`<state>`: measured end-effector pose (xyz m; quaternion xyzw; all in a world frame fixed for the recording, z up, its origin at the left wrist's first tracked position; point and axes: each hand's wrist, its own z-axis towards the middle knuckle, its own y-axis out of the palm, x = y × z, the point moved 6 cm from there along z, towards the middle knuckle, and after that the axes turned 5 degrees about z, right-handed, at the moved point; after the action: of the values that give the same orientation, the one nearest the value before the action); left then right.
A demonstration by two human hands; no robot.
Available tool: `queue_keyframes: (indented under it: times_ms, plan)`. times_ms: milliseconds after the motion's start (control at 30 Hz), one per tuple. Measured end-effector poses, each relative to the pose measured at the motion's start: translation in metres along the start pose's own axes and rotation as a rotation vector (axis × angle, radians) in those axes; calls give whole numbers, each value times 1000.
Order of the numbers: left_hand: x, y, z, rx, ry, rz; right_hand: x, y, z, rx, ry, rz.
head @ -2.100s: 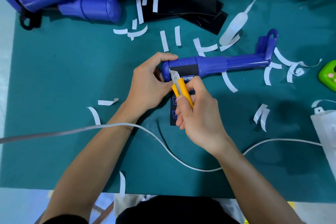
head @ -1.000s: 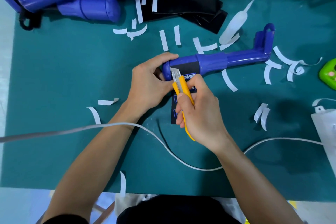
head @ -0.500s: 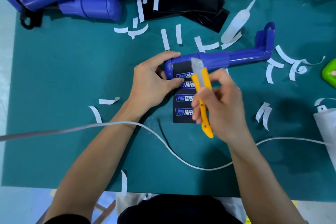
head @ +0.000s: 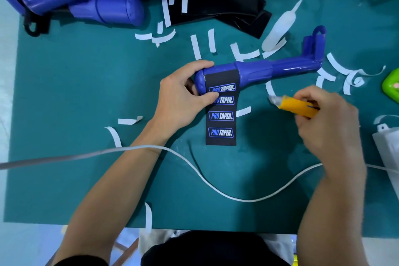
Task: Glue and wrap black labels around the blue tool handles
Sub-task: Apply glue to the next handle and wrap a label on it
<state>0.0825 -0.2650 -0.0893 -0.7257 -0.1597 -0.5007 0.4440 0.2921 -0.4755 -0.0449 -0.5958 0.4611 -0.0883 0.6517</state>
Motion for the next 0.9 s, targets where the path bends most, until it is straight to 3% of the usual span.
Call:
queue_keyframes:
  times_ms: [133,367,633,900]
  plan:
    - [0,-1,0,6,2,3,-14,-10,-3,-27,-94,-22]
    - [4,2,-3,26,47,-23,-136,19,-8,64,-393,202]
    - [21,1,-5,-17,199,-44,-161,53,14,-81,-272,114]
    - [18,-1,-6,10,167,-52,-191,52,13,-196,-283,-256]
